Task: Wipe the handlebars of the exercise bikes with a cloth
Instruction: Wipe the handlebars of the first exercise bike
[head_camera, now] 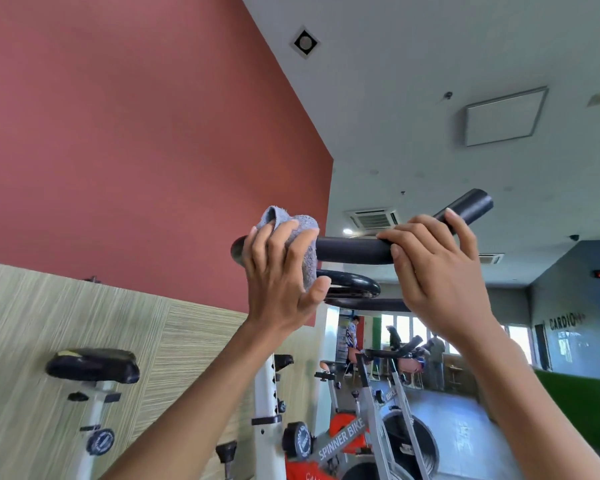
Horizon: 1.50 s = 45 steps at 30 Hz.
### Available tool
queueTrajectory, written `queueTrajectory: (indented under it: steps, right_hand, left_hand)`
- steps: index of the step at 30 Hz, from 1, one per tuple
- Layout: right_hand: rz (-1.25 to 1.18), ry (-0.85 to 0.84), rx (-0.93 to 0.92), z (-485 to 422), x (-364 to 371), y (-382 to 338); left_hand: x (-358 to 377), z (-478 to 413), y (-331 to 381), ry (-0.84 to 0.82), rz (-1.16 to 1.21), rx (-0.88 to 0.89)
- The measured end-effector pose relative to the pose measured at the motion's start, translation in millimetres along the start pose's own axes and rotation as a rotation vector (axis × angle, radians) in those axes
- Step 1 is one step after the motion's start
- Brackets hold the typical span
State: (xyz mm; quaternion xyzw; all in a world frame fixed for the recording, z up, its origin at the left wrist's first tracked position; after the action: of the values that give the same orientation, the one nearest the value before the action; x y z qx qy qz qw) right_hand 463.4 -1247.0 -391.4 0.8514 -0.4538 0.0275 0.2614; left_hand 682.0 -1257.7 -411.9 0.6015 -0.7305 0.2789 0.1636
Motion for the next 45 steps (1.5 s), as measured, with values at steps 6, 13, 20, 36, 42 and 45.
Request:
queueTrajectory:
  steps: [6,13,20,36,42,45]
  right_hand:
    - [-0.034,0.073,0.133,1,7,-15]
    - [0.047,0.107,0.254,-1,19,-33]
    - [0.136,0.073,0.242,-8,18,-40]
    - [0.219,-0.226,0.216,-22,1,-53]
    - [0.069,-0.363,0.361,-36,-14,-57]
    - [0.016,-0.430,0.364,-45,-19,-52]
  left_hand:
    - [-11,-13,-39,0.310,0.495,-0.737]
    - [15,-13,-27,0.513,0.578,-0.721]
    - [20,-11,-58,0.590,0.818,-0.896]
    - [4,-19,-53,0.373,0.906,-0.918]
    - [-15,-35,-40,0.053,0.407,-0.470]
    - [-22,-54,-28,-0.064,0.294,-0.324]
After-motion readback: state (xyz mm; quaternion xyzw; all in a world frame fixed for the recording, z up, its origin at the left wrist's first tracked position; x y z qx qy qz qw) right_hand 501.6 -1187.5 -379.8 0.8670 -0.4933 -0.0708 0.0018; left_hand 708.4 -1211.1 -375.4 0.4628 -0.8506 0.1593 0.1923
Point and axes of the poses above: each hand's wrist, its own z-axis away from the middle knuckle, its own x-axis out of the palm, y = z × x, the point moved 1 cm from there along -z, towards the middle knuckle, and after that the axes turned 8 degrees about y, right-handed, at the moved point
